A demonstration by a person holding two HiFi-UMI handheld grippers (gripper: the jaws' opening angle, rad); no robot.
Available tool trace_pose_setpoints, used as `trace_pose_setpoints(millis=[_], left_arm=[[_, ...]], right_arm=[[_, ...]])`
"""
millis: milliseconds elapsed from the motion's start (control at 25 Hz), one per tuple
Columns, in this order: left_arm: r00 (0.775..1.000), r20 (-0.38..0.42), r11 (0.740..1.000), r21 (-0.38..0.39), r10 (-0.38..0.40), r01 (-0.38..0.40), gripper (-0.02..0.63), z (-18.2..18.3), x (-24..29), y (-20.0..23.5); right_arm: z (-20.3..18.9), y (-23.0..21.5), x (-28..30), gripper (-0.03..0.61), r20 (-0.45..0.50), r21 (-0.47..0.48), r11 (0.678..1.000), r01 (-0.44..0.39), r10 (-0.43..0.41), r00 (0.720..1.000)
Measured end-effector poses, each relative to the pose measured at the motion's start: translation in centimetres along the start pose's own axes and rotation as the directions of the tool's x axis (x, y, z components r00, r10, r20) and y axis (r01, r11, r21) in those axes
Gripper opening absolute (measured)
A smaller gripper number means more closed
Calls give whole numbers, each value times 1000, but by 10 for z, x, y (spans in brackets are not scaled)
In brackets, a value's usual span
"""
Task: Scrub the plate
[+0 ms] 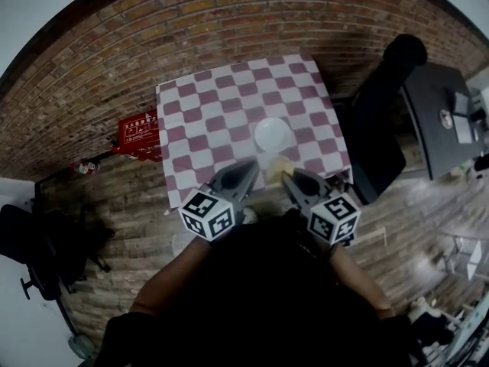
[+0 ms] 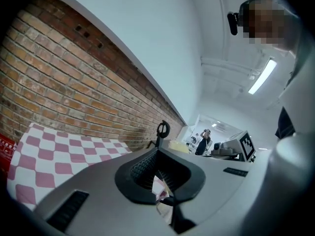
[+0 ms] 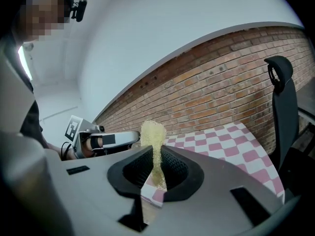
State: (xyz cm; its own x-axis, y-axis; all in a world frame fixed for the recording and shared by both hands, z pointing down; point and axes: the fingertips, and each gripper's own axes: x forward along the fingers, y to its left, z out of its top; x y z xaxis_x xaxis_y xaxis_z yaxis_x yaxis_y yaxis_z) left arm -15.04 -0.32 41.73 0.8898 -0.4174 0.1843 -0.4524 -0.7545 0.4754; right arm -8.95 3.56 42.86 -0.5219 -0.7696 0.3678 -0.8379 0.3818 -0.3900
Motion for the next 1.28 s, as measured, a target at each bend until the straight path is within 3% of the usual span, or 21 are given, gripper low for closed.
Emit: trace_pose_setpoints(millis=[280,640,1040,1280], left_arm=[[999,8,998,-20,53,-53,8,5,2,21],[980,44,980,-59,193,-190,8,19,13,51],[930,107,933,-118,353,-340,8,39,57,67],[884,115,889,-133,454,-439,8,38,77,75]], right_arm=[[0,-1,28,46,-49,-5,998,-69,69,996],[21,-20,67,46,-110,-27,978,-208,204,973],[57,-91,86,46,-188,-27,949,-314,303,934],[62,-129,88,46,-261,-47,920,-389,365,894]])
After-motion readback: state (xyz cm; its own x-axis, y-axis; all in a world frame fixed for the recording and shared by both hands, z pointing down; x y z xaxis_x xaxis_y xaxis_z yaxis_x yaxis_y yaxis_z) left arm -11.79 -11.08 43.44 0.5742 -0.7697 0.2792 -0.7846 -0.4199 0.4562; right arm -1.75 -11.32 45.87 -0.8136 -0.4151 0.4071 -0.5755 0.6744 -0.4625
